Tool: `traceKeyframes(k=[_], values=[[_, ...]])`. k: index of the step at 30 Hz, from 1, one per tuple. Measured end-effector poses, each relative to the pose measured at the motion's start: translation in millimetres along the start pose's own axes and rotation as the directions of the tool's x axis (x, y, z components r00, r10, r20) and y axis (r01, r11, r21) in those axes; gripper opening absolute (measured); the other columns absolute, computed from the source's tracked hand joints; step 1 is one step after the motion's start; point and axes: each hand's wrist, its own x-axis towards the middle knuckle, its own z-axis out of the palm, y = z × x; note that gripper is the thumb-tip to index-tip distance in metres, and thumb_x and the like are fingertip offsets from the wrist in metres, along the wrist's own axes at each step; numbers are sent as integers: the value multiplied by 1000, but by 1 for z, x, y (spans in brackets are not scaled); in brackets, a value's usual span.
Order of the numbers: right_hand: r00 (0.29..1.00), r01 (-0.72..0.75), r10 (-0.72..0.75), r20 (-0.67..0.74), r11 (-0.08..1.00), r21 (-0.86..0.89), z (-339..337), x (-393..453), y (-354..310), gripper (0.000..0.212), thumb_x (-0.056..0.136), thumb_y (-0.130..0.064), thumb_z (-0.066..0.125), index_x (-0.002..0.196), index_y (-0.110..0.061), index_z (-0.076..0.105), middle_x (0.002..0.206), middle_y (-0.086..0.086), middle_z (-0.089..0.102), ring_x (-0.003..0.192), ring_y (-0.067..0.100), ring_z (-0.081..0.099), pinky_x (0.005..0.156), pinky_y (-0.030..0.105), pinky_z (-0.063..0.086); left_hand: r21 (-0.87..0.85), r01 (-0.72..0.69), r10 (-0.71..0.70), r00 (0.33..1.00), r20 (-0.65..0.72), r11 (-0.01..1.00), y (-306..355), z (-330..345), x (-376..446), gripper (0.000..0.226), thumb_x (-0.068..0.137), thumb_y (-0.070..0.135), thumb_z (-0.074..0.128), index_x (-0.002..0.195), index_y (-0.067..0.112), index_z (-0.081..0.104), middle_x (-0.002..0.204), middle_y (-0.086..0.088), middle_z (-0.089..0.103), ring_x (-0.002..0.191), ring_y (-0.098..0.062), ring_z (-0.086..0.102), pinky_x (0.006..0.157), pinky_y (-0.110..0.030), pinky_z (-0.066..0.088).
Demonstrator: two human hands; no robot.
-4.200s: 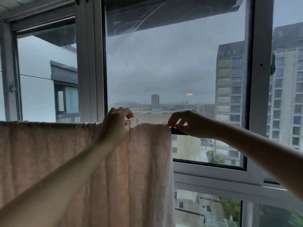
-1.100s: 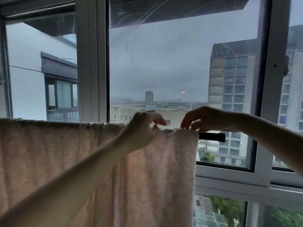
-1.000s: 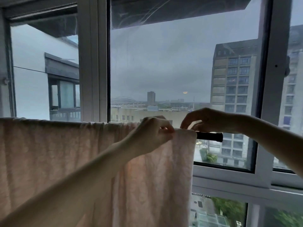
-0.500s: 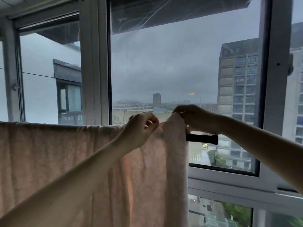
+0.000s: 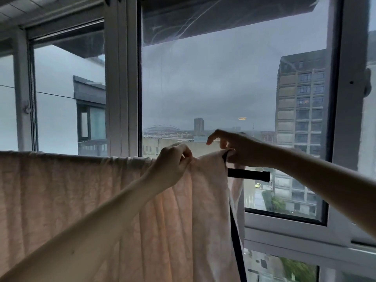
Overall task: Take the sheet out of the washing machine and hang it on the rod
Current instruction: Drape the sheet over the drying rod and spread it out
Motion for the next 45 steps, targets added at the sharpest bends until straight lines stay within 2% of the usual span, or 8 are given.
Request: traceKeyframes(k=[6, 15, 19, 25, 29, 34, 39, 45], values=[[952, 113, -83, -294, 990, 86, -17, -7, 6, 18, 82, 1, 66, 88, -14, 62, 89, -2, 66, 81, 3, 64, 80, 33, 57, 93, 59, -57, 998, -22, 994, -22, -9, 2, 8, 90, 4, 58, 91, 7, 64, 92, -4, 62, 83, -13, 56, 80, -24, 47], [994, -99, 106, 17, 846, 523, -14, -20, 19, 9, 84, -3, 65, 84, -12, 62, 77, -1, 66, 74, 13, 58, 67, 28, 43, 171, 79, -82, 997, 8, 982, -24, -11, 9, 10, 92, 6, 56, 95, 4, 65, 96, -8, 63, 84, -12, 52, 78, -20, 41], [991, -133, 98, 90, 654, 745, -21, -32, 29, 18, 82, 13, 57, 80, -5, 54, 65, -5, 56, 64, 6, 55, 60, 18, 45, 194, 102, -105, 994, 3, 976, -26, -8, 11, 10, 92, 7, 56, 96, 5, 65, 97, -9, 64, 86, -14, 53, 81, -22, 44], [987, -105, 140, -78, 935, 340, -11, -30, 31, 31, 77, 9, 69, 64, -13, 50, 62, 0, 46, 62, 12, 42, 59, 25, 34, 212, 188, -187, 982, -23, 959, -18, -3, 13, 11, 88, 3, 59, 93, 6, 68, 99, -11, 67, 92, -21, 61, 81, -24, 44], [975, -121, 173, -139, 939, 322, 1, -23, 23, 34, 76, 5, 68, 63, -18, 47, 55, -3, 47, 54, 11, 36, 52, 22, 31, 112, 57, -31, 974, -222, 992, 39, 9, 5, 20, 81, 4, 63, 96, 17, 68, 95, 2, 68, 80, -9, 60, 73, -23, 49], [960, -113, 174, -221, 958, 262, 1, -19, 13, 30, 76, -4, 69, 64, -24, 51, 67, 5, 63, 59, 13, 50, 60, 26, 43, 77, 4, 5, 993, -120, 997, 102, 33, -16, 27, 85, 50, 63, 93, 23, 61, 77, 10, 66, 66, -8, 62, 61, -30, 54], [991, -131, 131, 26, 921, 368, -11, -32, 21, 25, 75, 4, 70, 68, -17, 58, 64, -6, 58, 58, 4, 53, 56, 14, 43, 297, 69, -28, 989, -142, 952, 110, 52, -23, 18, 88, 37, 59, 90, 19, 58, 71, 6, 65, 64, -17, 64, 55, -27, 46], [956, -290, 217, 198, 801, 524, -9, -56, 58, 21, 79, 11, 64, 84, -10, 65, 73, -6, 69, 68, 6, 66, 58, 14, 51, 155, 147, -123, 979, -160, 977, 118, 56, -31, 11, 83, 18, 57, 93, 20, 61, 72, 5, 64, 64, -15, 59, 55, -27, 44]])
